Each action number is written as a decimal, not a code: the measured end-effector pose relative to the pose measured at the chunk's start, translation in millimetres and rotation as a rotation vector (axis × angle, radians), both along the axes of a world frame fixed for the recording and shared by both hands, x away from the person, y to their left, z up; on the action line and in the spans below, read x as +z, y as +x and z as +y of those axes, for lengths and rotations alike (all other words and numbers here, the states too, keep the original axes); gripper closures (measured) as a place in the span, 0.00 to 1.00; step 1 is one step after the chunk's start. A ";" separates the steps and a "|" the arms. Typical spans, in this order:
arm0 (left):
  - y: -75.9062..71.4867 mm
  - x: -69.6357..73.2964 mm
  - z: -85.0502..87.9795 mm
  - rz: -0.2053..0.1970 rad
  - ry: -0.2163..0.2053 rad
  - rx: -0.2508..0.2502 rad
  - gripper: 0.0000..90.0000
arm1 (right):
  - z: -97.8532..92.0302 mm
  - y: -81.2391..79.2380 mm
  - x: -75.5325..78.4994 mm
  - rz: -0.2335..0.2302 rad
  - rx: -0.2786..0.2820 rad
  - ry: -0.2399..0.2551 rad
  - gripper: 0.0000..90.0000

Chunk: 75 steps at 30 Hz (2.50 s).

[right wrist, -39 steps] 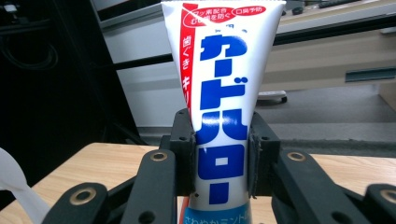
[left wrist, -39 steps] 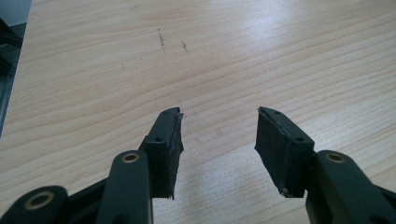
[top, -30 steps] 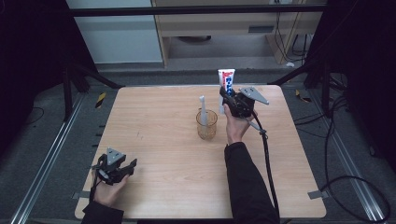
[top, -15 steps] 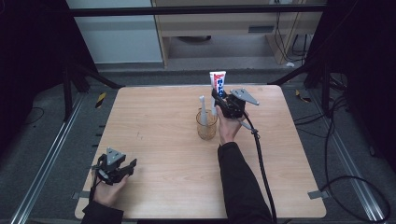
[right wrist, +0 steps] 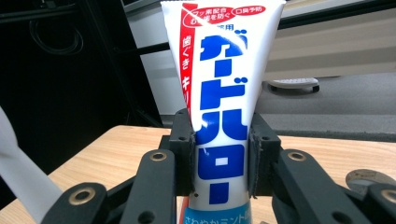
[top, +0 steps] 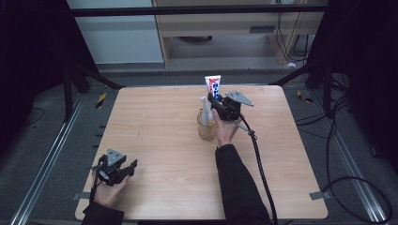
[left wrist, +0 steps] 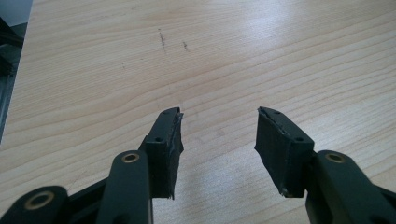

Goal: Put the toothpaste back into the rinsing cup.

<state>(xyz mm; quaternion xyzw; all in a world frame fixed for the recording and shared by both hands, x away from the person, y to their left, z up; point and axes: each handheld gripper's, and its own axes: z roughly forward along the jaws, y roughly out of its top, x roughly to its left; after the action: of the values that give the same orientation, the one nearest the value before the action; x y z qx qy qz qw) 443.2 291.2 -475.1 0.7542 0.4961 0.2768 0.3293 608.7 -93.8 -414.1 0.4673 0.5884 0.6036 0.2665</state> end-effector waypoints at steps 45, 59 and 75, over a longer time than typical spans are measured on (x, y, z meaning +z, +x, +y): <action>-0.3 -1.0 -1.9 0.004 0.008 -0.004 0.55 | 0.4 -13.3 -14.4 0.163 0.099 -0.216 0.65; -0.1 -1.5 -2.5 0.008 0.010 -0.004 0.55 | -15.3 -22.6 -10.9 0.155 0.081 -0.258 0.53; -0.2 -2.4 -4.8 0.014 0.009 -0.009 0.55 | -68.4 -72.4 -15.7 0.230 0.159 -0.275 0.22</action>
<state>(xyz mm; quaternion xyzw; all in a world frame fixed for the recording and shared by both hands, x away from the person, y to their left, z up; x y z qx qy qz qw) 443.0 286.5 -477.5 0.7598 0.4938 0.2722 0.3237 536.3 -162.2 -429.8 0.4444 0.7270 0.4792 0.2106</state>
